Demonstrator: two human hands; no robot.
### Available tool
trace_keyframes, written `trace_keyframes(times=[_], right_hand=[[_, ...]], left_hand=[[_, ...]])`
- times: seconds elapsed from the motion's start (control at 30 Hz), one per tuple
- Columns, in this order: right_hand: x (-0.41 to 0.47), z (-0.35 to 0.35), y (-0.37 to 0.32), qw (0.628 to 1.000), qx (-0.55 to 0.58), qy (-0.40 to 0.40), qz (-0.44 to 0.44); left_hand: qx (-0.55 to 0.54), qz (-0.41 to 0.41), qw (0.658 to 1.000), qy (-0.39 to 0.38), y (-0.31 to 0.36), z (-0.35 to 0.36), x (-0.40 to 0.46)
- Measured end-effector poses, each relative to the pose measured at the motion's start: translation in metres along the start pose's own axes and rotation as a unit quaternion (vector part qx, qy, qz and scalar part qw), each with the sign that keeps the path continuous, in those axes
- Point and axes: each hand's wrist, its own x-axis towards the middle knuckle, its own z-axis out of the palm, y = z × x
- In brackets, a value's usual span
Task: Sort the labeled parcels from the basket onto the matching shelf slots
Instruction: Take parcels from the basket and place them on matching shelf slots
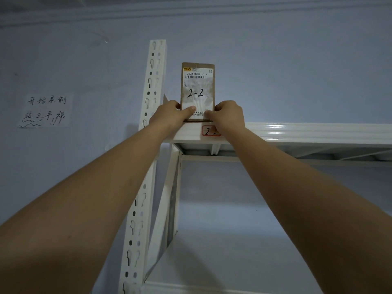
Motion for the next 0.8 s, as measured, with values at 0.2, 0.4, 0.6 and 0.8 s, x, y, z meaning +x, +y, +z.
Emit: trace_keyframes(times=[0.2, 0.4, 0.6, 0.8], right_hand=[[-0.003, -0.001, 0.001, 0.999, -0.053, 0.001, -0.01], [-0.01, -0.003, -0.001, 0.998, -0.059, 0.009, -0.017], [-0.019, -0.002, -0.003, 0.998, -0.055, 0.035, -0.008], [-0.028, 0.0, -0.006, 0.997, -0.062, 0.051, -0.012]], left_hand=[[0.058, -0.005, 0.998, -0.006, 0.003, 0.002, -0.002], [0.067, 0.0, 0.998, 0.003, 0.004, 0.002, -0.006], [0.04, 0.009, 0.999, 0.011, 0.002, 0.002, -0.007], [-0.001, -0.001, 0.999, 0.039, -0.003, 0.004, -0.009]])
